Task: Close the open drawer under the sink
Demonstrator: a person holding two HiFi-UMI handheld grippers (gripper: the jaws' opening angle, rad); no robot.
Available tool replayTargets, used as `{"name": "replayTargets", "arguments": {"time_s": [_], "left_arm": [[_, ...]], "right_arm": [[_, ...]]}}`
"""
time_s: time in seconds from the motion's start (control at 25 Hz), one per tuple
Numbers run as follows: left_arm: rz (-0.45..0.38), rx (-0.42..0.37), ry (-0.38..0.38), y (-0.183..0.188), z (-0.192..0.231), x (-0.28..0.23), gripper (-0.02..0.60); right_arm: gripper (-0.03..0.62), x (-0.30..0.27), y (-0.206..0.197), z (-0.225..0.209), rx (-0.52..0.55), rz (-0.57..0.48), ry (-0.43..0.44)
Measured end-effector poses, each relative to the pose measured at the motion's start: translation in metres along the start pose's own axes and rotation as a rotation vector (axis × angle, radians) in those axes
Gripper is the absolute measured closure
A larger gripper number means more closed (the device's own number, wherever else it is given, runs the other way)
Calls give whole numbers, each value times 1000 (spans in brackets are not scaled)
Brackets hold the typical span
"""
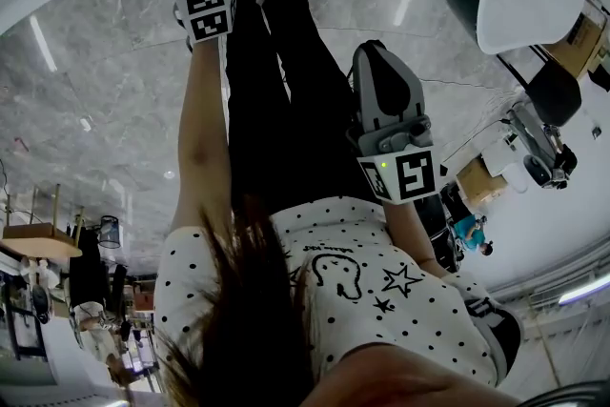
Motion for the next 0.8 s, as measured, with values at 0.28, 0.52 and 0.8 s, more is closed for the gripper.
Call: {"name": "replayTargets", "arguments": {"time_s": [0.28, 0.52, 0.8], "left_arm": [[-24, 10, 4, 12, 0, -12, 462], [-35, 14, 7, 21, -1, -16, 462], [-39, 17, 6, 22, 1, -21, 462]], "right_arm": [[580, -3, -1, -2, -6, 4, -4], [580, -4, 3, -4, -9, 7, -4], [580, -8, 1, -4, -9, 13, -3]]}}
Point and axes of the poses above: the fingertips, and each gripper's own axes: x backward along the fingers, z to its left, y out of its top, the point moved 8 cm from there along x, backward along the fingers, and after that the axes turned 1 degree about x, right-handed, at the moved point
